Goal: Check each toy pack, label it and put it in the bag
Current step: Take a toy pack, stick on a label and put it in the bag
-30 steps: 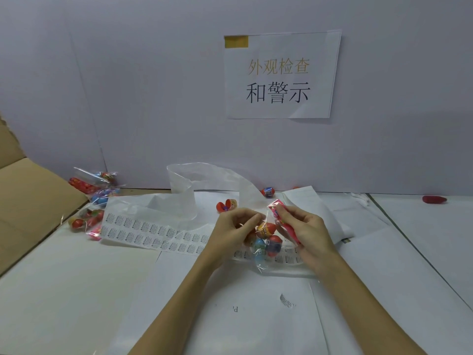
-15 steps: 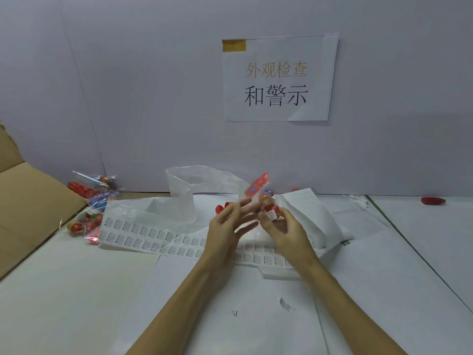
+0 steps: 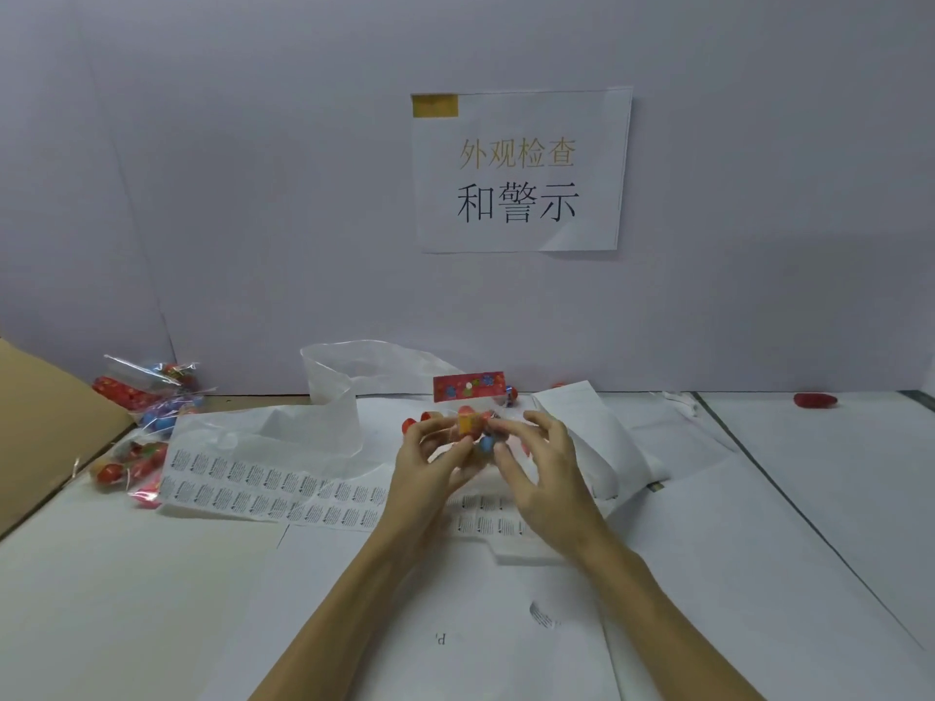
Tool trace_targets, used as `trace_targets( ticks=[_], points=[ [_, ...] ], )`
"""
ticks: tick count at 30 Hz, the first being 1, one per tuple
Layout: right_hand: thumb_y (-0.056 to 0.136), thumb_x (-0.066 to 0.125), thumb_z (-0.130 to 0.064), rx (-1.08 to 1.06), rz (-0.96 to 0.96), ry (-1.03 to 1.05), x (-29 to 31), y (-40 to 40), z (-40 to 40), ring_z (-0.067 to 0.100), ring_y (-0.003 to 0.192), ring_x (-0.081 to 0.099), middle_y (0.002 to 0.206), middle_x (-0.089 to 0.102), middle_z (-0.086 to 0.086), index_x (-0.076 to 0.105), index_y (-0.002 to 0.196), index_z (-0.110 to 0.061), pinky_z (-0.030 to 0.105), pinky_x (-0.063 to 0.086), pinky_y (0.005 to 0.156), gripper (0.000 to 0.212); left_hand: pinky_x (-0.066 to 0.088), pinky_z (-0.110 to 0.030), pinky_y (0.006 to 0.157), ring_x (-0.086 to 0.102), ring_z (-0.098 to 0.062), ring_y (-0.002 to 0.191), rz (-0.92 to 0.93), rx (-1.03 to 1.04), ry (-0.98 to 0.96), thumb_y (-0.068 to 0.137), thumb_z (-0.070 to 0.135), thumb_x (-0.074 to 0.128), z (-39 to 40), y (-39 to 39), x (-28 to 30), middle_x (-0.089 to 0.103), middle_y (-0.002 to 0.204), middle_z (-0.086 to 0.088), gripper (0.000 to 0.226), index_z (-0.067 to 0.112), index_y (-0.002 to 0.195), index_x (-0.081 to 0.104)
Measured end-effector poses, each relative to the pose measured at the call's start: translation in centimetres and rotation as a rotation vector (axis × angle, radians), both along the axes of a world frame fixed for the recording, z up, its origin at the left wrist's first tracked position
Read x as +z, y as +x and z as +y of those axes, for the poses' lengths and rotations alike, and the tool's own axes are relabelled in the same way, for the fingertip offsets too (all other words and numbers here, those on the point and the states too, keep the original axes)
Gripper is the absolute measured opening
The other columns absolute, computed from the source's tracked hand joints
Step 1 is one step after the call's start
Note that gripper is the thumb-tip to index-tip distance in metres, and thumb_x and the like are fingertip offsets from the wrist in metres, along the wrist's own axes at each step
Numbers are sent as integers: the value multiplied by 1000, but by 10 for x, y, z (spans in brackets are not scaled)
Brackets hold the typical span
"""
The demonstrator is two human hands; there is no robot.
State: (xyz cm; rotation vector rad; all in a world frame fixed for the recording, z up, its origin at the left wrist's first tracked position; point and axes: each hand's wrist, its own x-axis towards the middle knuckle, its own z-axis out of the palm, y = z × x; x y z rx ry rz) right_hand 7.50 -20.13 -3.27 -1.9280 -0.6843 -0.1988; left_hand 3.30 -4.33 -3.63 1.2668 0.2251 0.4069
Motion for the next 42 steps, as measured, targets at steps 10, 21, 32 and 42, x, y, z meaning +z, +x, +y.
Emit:
trace_targets(
  ticks=[10, 21, 32, 42],
  points=[
    [94, 76, -25, 71, 654, 448, 35, 12, -32, 21, 71, 75, 93, 78, 7, 69, 119, -10, 26, 59, 64, 30, 56, -34, 99, 70, -13, 111, -47, -23, 420, 91, 49, 56, -9, -7, 9, 71, 126, 5, 50, 25, 135, 64],
    [98, 64, -22, 681, 481, 1716, 67, 36, -150, 24, 125, 67, 154, 53, 11, 45, 156, -19, 36, 59, 95, 61, 52, -36, 76, 68, -17, 86, 10, 223, 838, 104, 36, 59, 2, -1, -7, 75, 96, 6, 27, 27, 84, 75],
    [109, 52, -21, 191, 357, 143, 18, 18, -33, 22, 122, 67, 131, 71, 5, 68, 131, -11, 35, 53, 106, 29, 46, -26, 88, 60, -3, 101, -60, -74, 1370, 106, 37, 50, -2, -5, -18, 71, 115, 16, 28, 27, 114, 75],
    [103, 56, -48, 137, 180, -374, -20, 32, -21, 6, 143, 45, 157, 48, -11, 67, 121, -48, 22, 39, 111, 21, 52, -33, 92, 62, -16, 106, -113, 46, 1295, 97, -2, 52, 3, -12, -3, 69, 115, 1, 30, 14, 113, 73]
  ],
)
